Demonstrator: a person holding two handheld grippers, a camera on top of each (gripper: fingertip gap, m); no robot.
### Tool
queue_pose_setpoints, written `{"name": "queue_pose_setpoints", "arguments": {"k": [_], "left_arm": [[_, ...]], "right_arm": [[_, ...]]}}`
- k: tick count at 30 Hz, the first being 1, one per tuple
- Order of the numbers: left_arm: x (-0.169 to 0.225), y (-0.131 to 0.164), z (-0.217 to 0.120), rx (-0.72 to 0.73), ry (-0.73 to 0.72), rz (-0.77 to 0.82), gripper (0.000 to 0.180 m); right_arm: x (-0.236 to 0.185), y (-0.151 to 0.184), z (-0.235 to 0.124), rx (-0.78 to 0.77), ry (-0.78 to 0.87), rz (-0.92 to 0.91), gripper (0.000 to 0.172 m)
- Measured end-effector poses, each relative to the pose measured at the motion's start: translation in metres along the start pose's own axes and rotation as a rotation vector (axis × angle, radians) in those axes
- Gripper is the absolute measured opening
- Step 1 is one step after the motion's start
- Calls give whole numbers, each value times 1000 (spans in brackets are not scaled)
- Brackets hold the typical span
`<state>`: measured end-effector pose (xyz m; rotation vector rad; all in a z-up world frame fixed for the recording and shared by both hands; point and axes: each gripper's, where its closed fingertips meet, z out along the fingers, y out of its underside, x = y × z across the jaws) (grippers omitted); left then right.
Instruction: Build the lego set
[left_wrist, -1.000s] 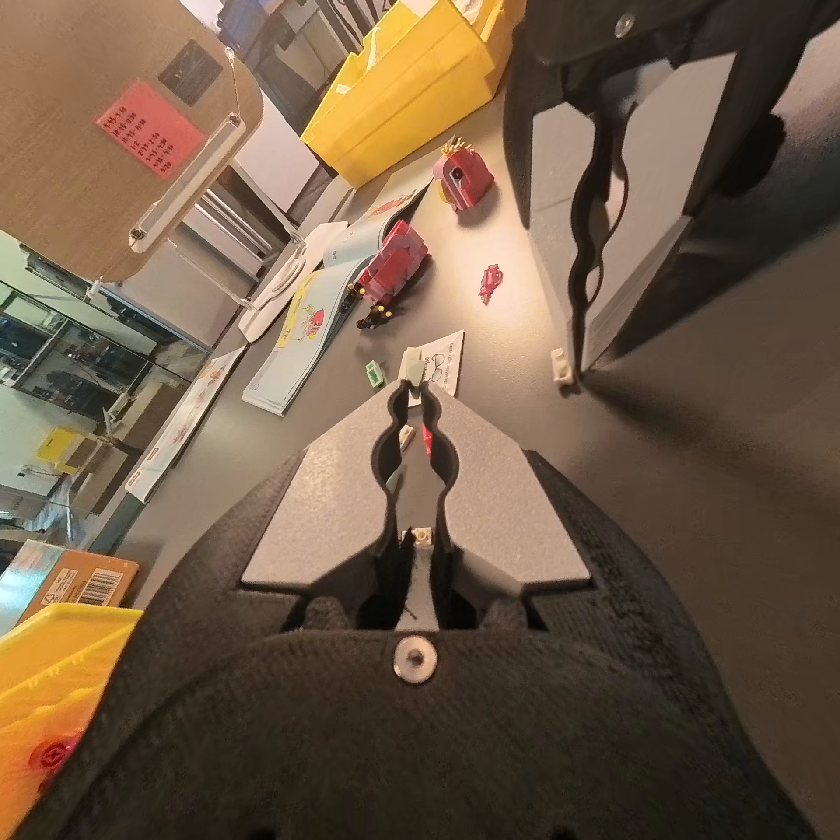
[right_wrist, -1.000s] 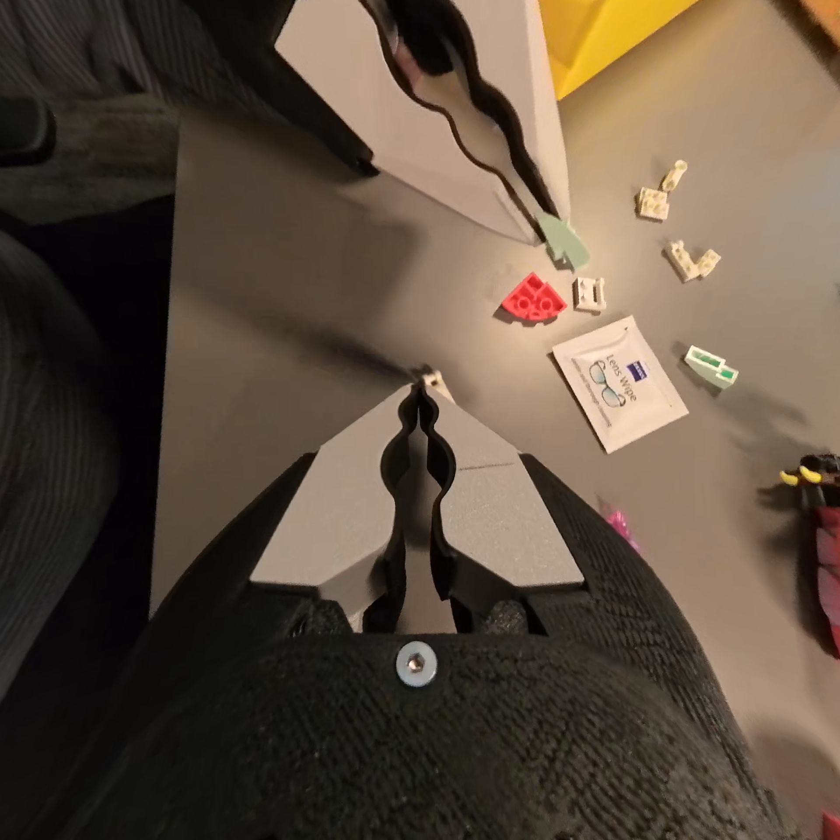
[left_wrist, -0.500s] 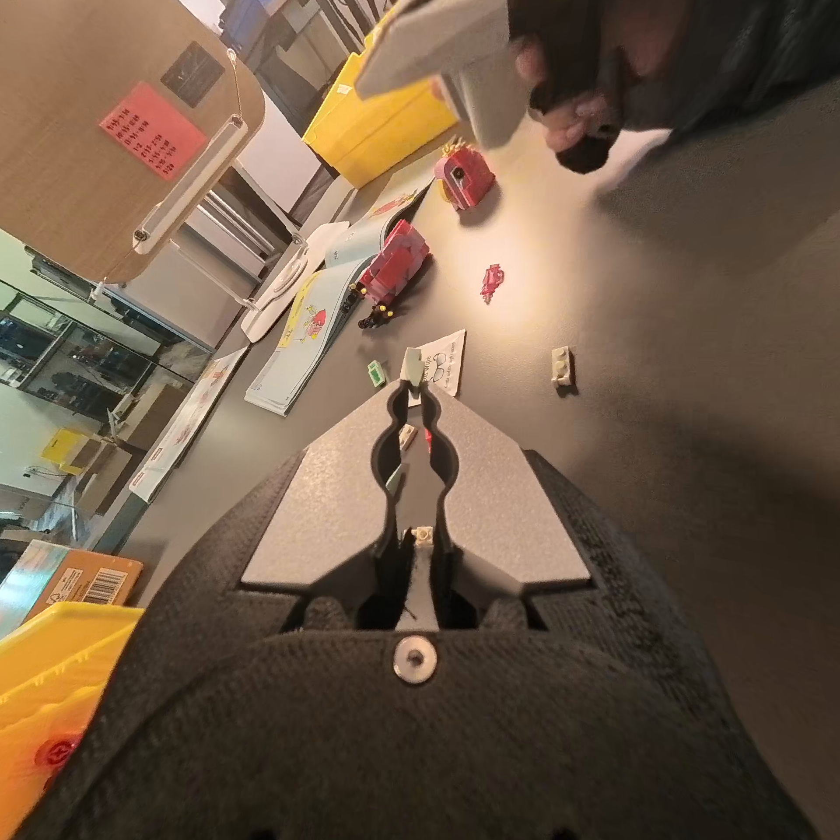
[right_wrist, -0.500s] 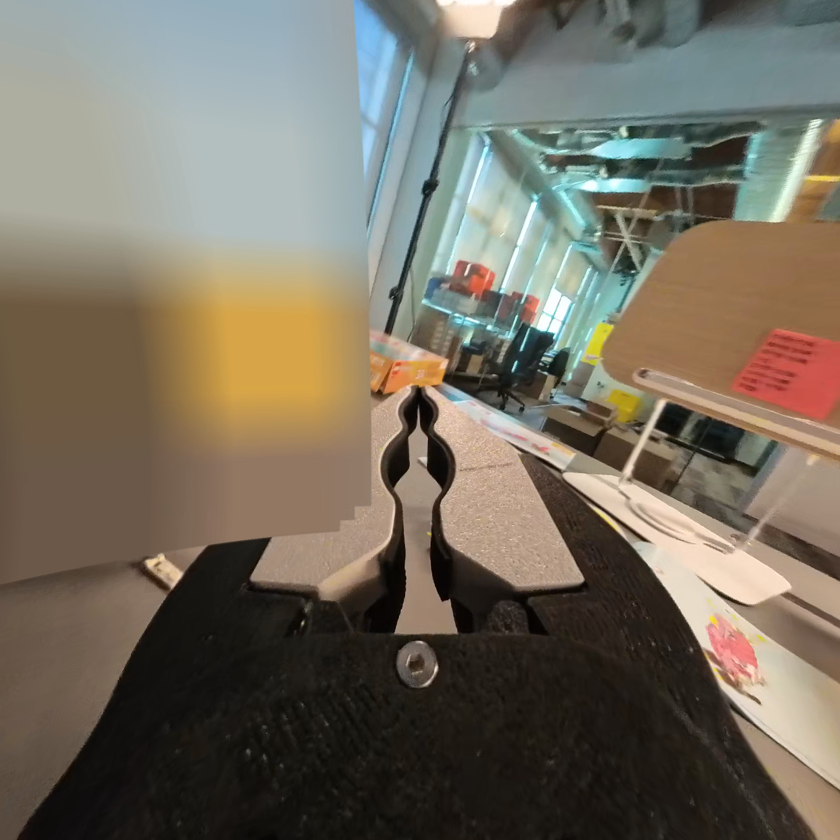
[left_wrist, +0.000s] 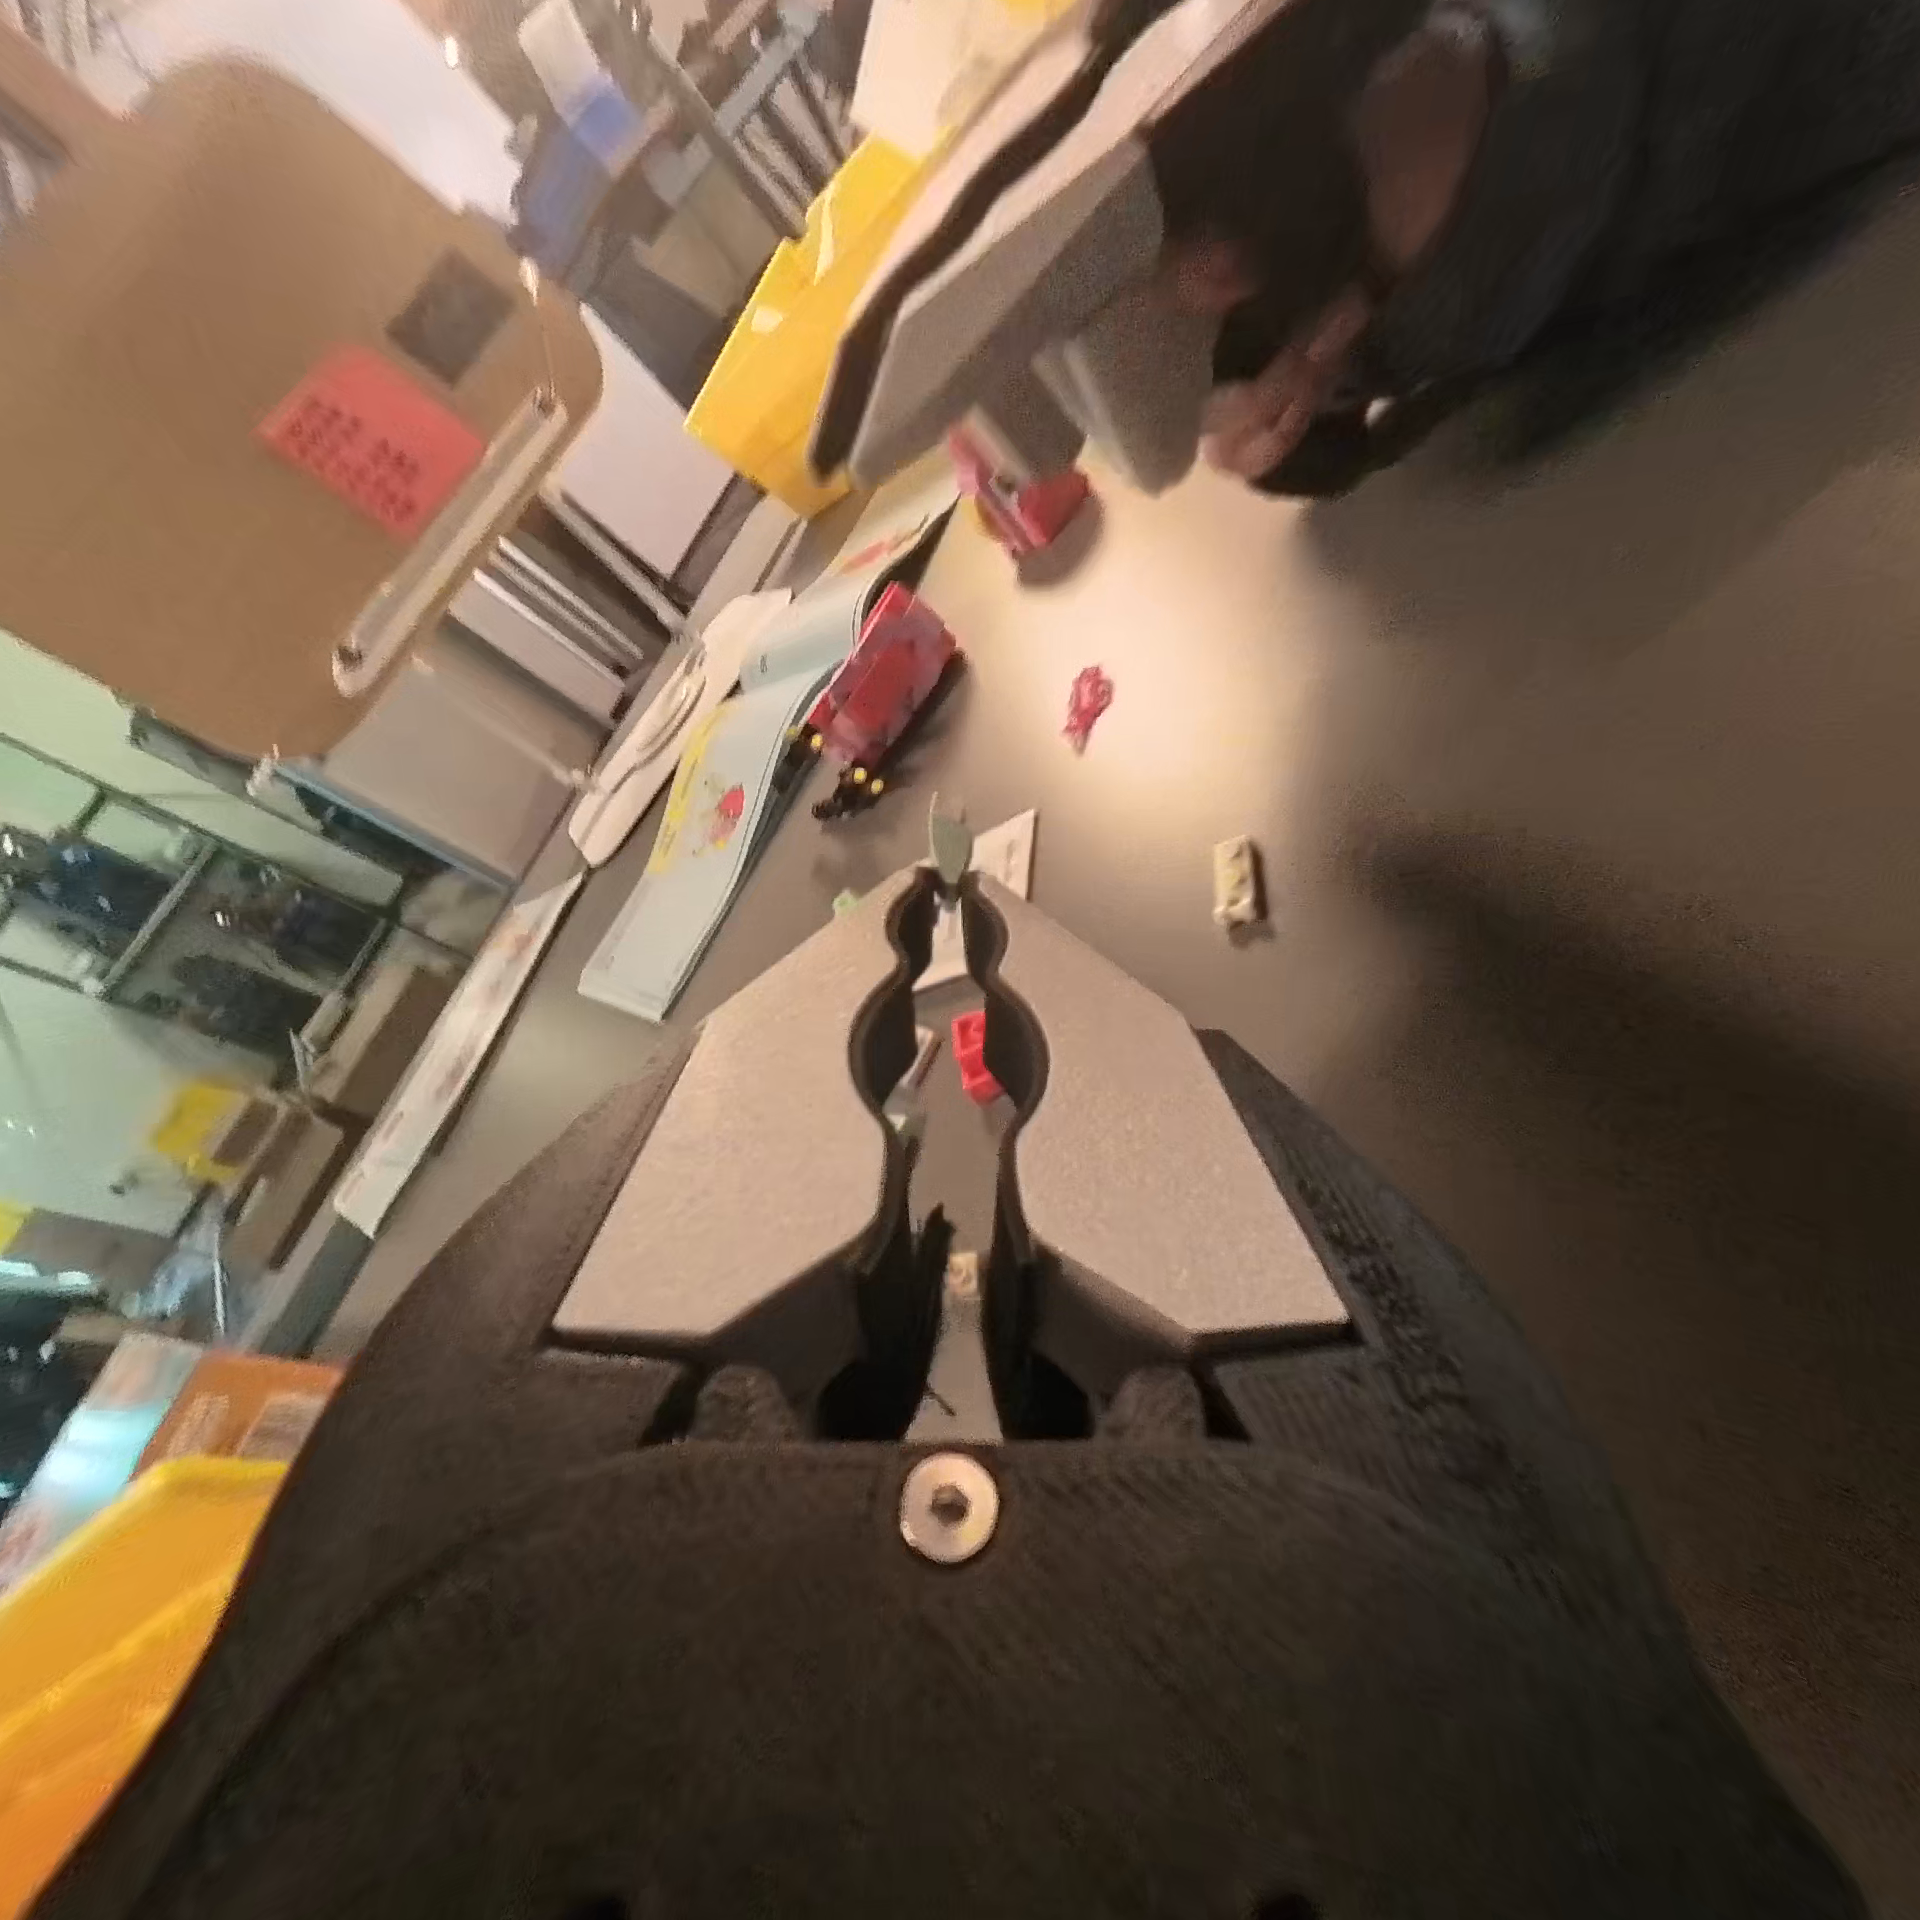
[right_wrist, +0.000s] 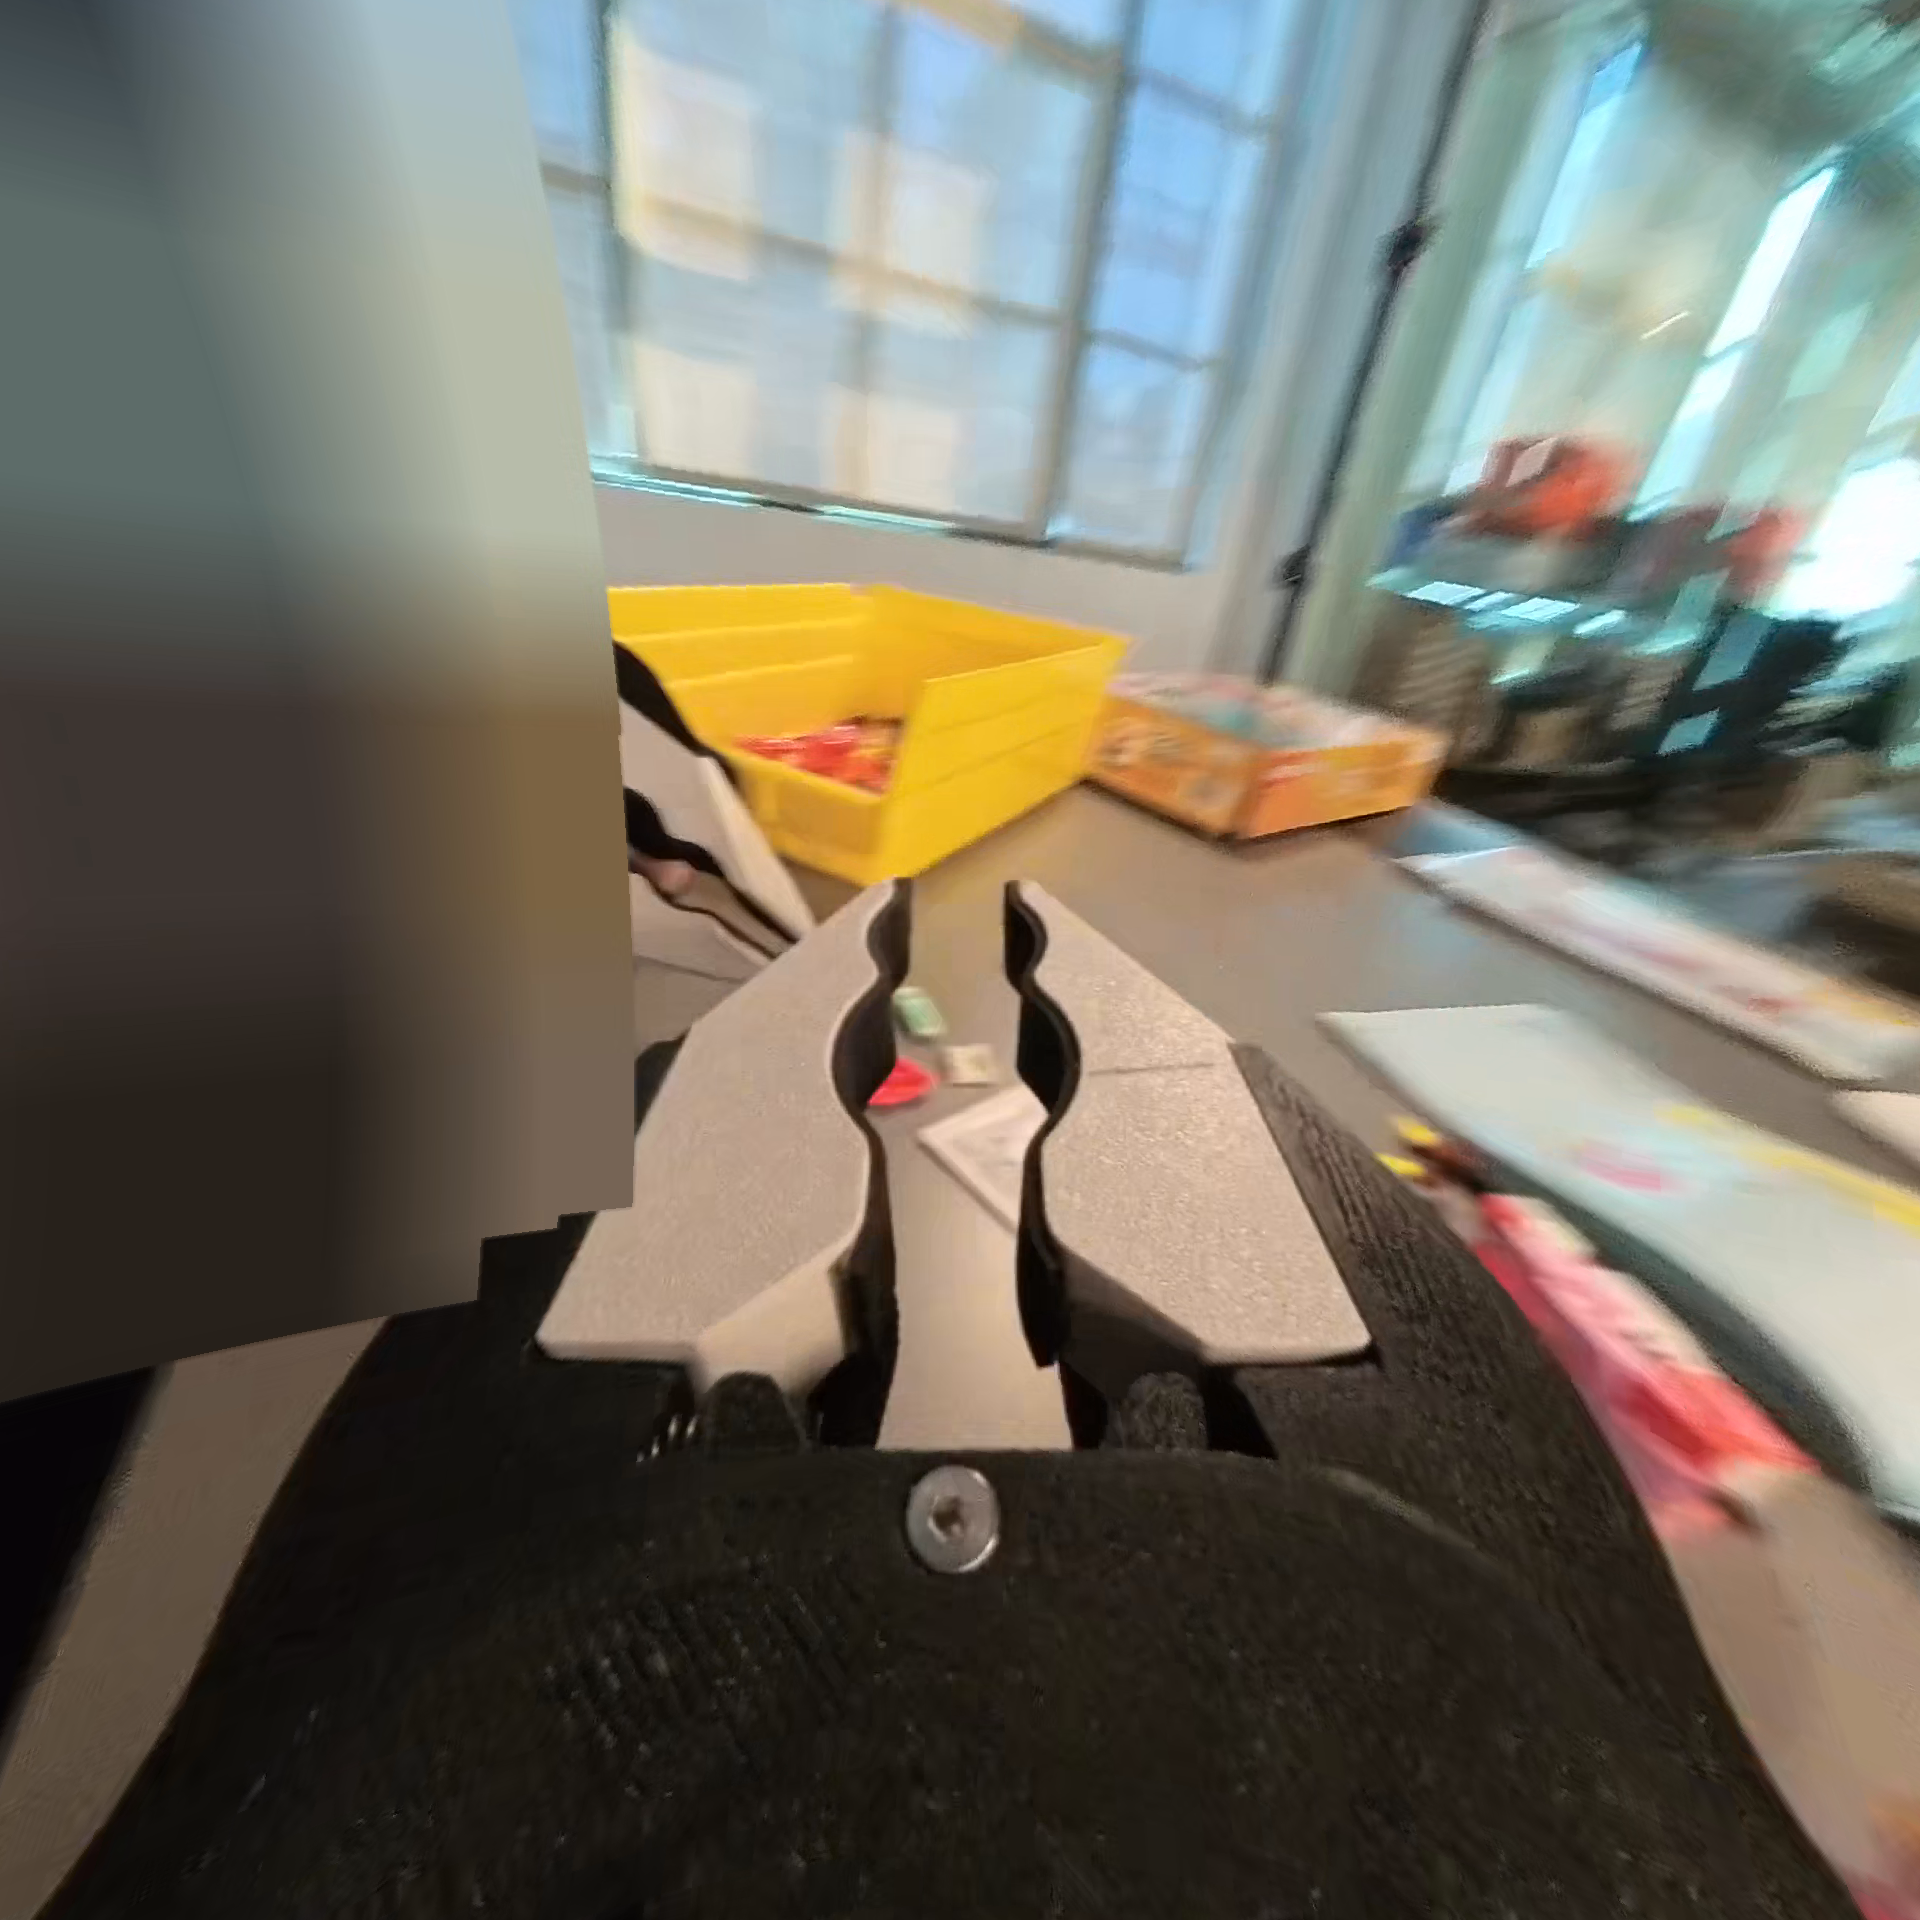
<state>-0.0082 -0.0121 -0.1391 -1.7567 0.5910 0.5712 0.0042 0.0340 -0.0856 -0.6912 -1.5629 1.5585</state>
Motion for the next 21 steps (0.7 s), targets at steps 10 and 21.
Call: {"name": "queue_pose_setpoints", "arguments": {"k": [10,21], "left_arm": [[14,-16,0,71,9,162,3],[18,-17,-1,77,33,116,4]], "right_arm": [[-42,32,22,-267,-410,373,16],[-55,39,15,-348,-504,407,7]]}}
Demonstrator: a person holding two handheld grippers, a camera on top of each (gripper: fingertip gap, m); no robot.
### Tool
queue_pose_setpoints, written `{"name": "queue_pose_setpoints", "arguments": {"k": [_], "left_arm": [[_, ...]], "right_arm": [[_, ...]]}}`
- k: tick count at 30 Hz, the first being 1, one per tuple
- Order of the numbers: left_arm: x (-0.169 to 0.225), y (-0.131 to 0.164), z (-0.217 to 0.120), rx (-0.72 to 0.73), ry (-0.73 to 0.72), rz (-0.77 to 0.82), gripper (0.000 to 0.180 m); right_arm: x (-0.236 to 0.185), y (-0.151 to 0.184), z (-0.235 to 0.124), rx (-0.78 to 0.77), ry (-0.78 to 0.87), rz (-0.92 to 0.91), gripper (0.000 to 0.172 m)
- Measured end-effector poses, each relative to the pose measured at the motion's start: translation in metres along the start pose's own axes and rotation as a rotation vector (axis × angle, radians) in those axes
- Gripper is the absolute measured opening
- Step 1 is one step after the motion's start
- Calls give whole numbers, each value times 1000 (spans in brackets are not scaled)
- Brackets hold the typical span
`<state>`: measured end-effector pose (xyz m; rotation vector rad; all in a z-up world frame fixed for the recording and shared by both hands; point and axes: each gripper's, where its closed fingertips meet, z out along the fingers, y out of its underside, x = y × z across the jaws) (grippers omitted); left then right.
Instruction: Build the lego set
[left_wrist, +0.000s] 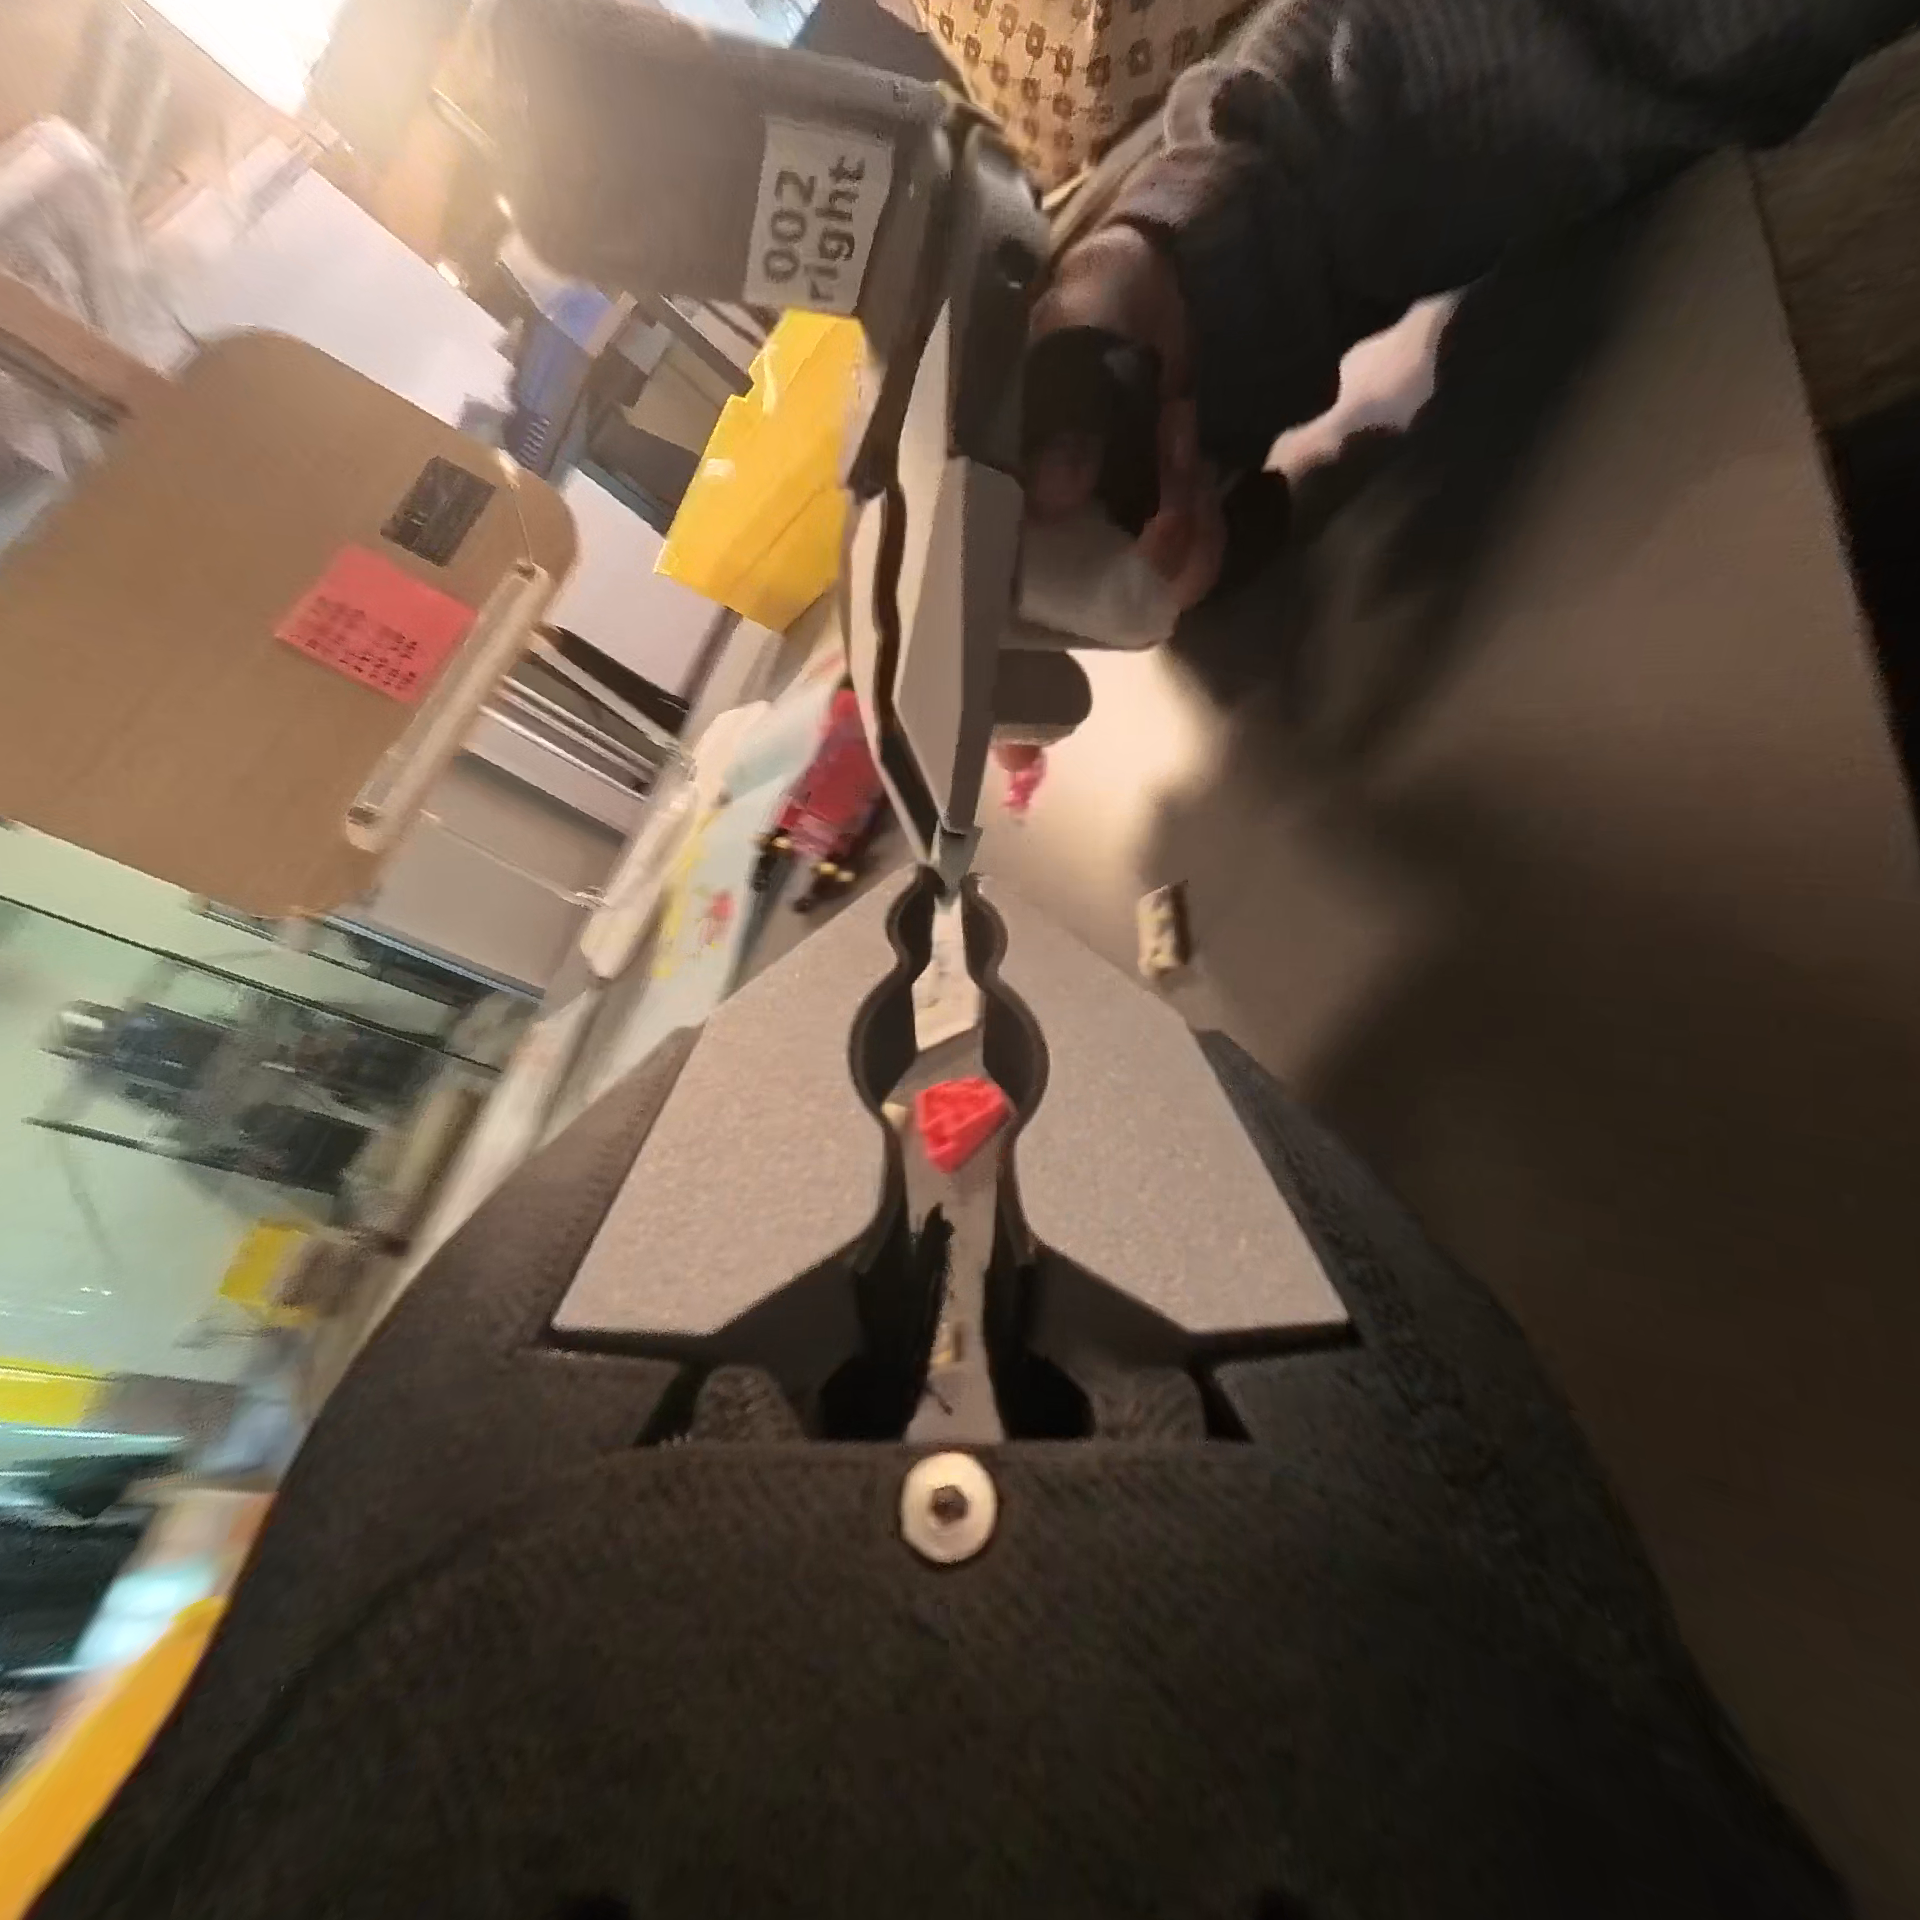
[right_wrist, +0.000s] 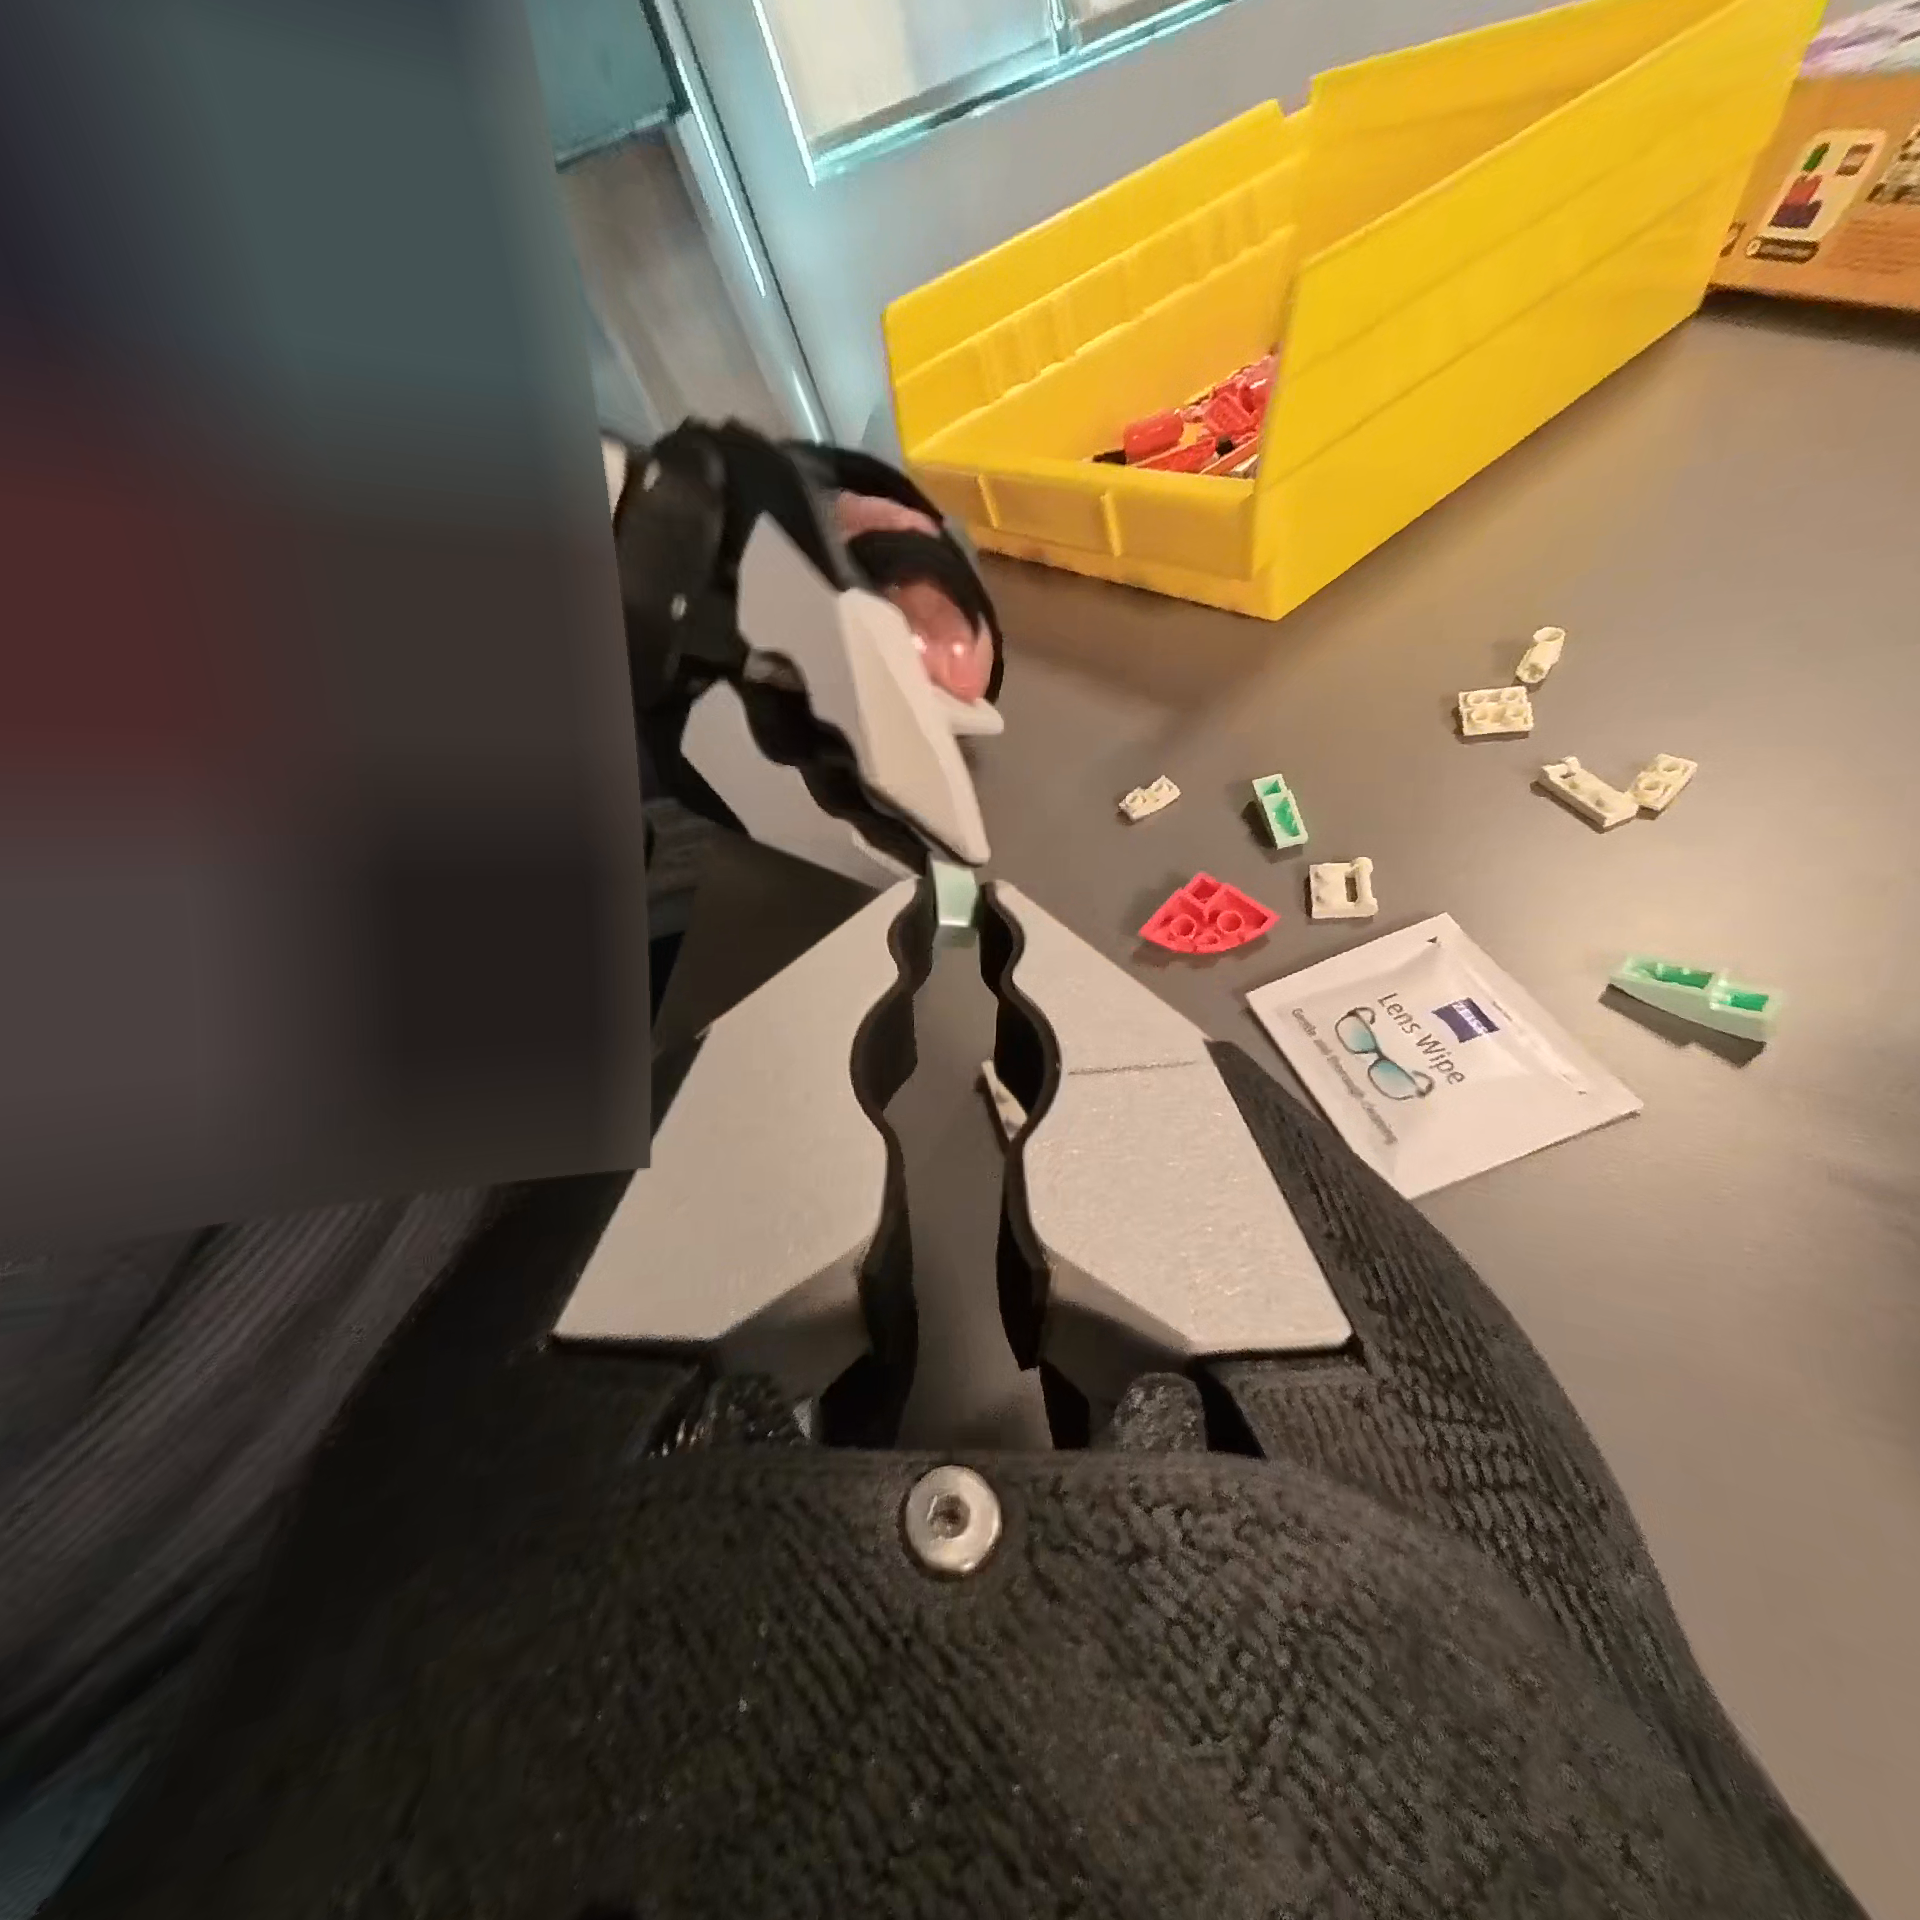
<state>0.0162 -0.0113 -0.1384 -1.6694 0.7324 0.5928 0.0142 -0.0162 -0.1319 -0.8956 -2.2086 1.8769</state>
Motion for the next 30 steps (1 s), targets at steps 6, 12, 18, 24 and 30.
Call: {"name": "queue_pose_setpoints", "arguments": {"k": [6,12,18,24,30], "left_arm": [[15,5,3,-68,269,-455,36],[40,25,14,-271,423,-518,30],[50,26,15,-301,509,-546,16],[53,24,15,-299,557,-577,9],[53,22,14,-284,587,-589,7]], "right_arm": [[8,27,-11,-192,90,-179,6],[12,39,-11,-281,93,-274,6],[7,42,-10,-298,76,-329,6],[5,49,-7,-339,62,-344,7],[4,51,-6,-355,40,-327,7]]}}
